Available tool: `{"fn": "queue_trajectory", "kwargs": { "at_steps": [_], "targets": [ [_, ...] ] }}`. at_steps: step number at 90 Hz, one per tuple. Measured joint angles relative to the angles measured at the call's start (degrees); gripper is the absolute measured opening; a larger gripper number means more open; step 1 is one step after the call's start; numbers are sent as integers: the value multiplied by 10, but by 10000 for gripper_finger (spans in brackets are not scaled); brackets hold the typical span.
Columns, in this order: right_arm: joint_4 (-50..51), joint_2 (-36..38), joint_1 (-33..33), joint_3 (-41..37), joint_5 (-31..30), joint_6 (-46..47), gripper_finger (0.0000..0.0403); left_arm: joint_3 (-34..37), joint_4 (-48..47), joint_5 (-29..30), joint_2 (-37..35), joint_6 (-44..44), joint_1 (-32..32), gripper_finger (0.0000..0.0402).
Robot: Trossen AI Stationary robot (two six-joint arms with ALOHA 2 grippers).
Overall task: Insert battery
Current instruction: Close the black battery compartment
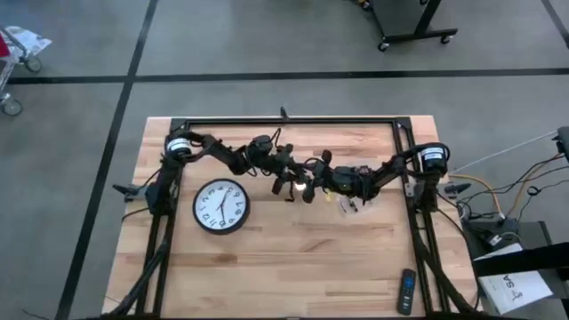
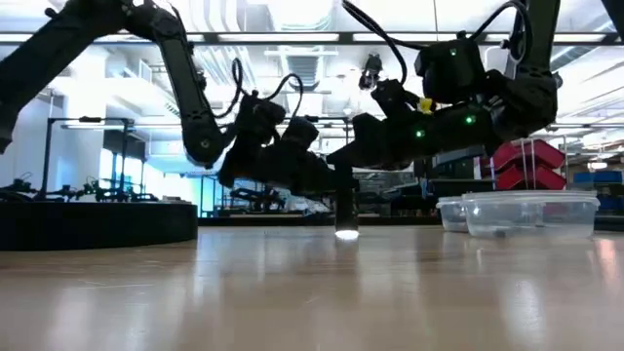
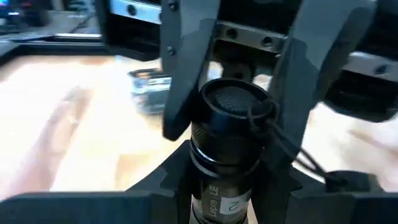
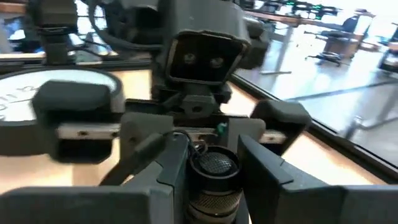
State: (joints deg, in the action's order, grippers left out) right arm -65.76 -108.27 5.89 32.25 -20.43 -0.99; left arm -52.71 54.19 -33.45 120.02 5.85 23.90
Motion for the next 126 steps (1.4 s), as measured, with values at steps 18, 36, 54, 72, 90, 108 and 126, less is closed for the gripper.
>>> {"fn": "queue_trajectory", "kwargs": {
  "at_steps": [18,36,54,72,90,108,126],
  "targets": [
    [8,0,-2,2,-44,22,91,1,-13,109,-14,18,-24,95],
    [21,0,-3,13,-87,32,93,1,-5,252,-15,13,-58,95],
    [32,0,-3,20,-100,42,96,1,-4,304,-15,-21,-71,95],
    [44,8,-8,18,-98,67,151,1,-8,277,-16,-27,-70,95],
    [149,78,-13,16,-53,53,198,12,-16,211,-20,-39,-69,95],
    [349,209,-14,40,68,11,236,24,-17,111,-22,-46,-69,95],
    [644,280,-12,155,114,-100,254,26,-17,92,-22,-20,-93,95]
  ]
}}
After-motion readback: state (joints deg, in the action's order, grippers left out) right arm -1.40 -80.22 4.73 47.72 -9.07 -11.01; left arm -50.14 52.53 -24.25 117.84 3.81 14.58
